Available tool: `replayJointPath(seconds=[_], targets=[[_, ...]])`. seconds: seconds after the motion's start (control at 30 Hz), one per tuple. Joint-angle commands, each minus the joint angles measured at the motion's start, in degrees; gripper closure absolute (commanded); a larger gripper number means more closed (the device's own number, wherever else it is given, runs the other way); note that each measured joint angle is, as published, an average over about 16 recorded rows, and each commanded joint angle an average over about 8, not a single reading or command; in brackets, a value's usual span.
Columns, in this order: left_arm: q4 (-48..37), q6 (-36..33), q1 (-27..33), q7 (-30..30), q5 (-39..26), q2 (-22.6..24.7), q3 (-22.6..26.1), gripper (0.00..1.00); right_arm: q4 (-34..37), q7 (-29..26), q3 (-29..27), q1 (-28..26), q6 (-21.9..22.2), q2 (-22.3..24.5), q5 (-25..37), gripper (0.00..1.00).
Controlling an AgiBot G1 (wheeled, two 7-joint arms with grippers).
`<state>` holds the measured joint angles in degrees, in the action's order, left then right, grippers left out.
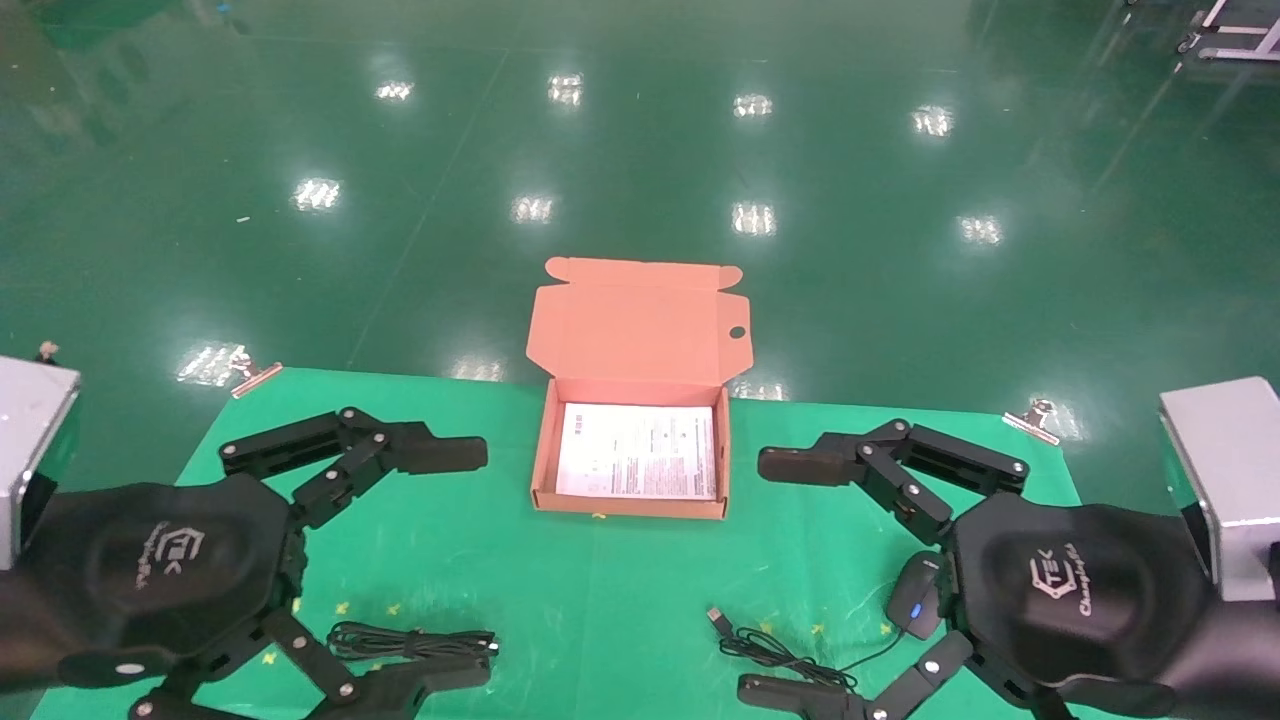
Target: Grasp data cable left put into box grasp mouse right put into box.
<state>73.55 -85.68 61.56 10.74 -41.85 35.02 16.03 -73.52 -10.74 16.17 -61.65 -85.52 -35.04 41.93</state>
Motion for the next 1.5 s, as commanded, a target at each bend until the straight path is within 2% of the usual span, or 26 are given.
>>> replayJointPath(seconds=[0.03, 1.03, 1.2, 1.5], targets=[[0.0, 0.0, 0.0, 0.0, 0.0, 0.0, 0.0, 0.0, 0.0, 0.0, 0.0, 0.0, 0.0, 0.0, 0.0, 0.0], [-0.1, 0.0, 0.4, -0.2, -0.5, 0.0, 0.1, 0.0, -0.2, 0.5, 0.1, -0.4, -0.2, 0.3, 0.9, 0.0], [-0.8, -1.1, 3.1, -0.3, -3.6, 0.3, 1.4, 0.0, -1.1, 2.3, 1.3, -2.9, -1.2, 1.6, 6.3, 0.0], [-2.2, -4.4, 12.5, 4.9, -15.7, 1.9, 9.5, 0.0, -3.7, 8.7, 8.6, -13.3, -4.0, 1.3, 24.0, 0.0]])
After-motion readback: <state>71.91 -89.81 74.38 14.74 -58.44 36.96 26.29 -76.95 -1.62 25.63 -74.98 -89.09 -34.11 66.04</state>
